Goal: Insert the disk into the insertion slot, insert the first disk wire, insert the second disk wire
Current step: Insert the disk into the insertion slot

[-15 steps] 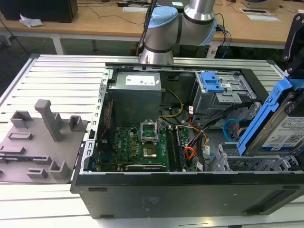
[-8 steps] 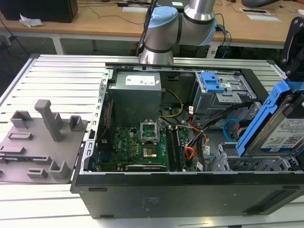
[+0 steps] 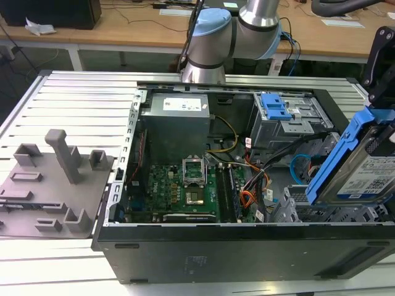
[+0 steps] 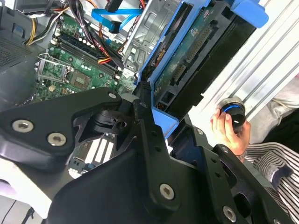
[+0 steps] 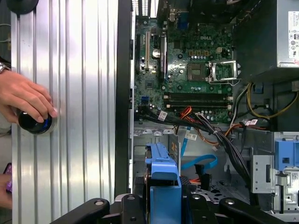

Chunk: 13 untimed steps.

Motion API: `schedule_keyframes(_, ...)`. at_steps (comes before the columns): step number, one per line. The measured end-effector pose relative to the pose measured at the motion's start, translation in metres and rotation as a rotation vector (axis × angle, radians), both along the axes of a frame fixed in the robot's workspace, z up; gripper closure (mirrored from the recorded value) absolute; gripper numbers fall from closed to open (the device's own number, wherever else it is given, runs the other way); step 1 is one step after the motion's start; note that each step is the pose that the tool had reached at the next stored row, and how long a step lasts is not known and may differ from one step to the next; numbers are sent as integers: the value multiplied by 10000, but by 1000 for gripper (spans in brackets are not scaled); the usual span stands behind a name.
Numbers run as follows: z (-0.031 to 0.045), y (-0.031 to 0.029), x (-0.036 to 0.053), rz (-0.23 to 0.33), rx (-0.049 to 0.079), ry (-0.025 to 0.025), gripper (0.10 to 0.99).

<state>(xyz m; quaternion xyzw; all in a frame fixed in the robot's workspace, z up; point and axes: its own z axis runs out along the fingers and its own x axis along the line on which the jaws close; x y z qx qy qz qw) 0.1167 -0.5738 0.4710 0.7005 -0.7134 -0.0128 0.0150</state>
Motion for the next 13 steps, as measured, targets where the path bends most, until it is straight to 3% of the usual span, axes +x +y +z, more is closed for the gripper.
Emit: schedule_keyframes(13, -89, 1, 0, 0, 1, 0, 718)
